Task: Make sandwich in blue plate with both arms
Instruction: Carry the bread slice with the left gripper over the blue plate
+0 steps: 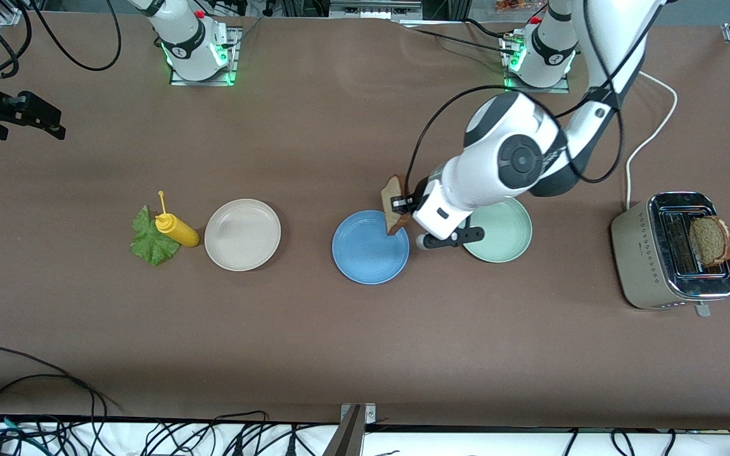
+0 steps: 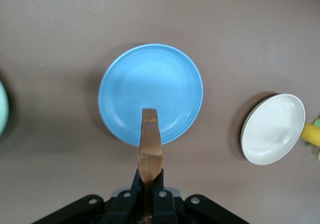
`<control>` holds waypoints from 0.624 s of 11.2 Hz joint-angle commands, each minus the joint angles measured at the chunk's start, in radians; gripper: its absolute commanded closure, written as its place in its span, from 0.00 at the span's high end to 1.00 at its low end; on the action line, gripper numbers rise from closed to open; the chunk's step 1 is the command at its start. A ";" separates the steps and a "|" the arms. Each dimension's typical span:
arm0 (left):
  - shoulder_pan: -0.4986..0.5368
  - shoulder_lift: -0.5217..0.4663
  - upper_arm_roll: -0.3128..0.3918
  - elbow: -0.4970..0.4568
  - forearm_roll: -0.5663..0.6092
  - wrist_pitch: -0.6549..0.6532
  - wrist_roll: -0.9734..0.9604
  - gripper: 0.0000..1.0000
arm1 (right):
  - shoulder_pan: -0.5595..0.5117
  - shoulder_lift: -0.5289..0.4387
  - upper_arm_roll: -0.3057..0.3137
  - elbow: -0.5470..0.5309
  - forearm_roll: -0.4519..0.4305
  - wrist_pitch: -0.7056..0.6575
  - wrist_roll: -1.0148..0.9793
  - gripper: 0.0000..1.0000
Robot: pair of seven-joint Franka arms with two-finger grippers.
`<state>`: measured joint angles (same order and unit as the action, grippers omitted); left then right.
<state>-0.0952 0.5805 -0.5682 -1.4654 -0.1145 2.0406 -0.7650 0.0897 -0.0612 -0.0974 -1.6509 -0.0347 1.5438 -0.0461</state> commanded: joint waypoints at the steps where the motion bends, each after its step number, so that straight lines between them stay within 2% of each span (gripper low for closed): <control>1: -0.024 0.106 -0.053 0.017 0.119 0.127 -0.132 0.00 | -0.004 0.008 -0.001 0.025 0.015 -0.022 -0.008 1.00; 7: -0.048 0.208 -0.062 0.017 0.185 0.309 -0.137 0.00 | -0.004 0.006 -0.001 0.025 0.015 -0.022 -0.008 1.00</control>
<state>-0.1418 0.7496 -0.6158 -1.4670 0.0056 2.3076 -0.8806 0.0897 -0.0608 -0.0974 -1.6500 -0.0347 1.5434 -0.0461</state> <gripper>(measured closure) 0.912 0.000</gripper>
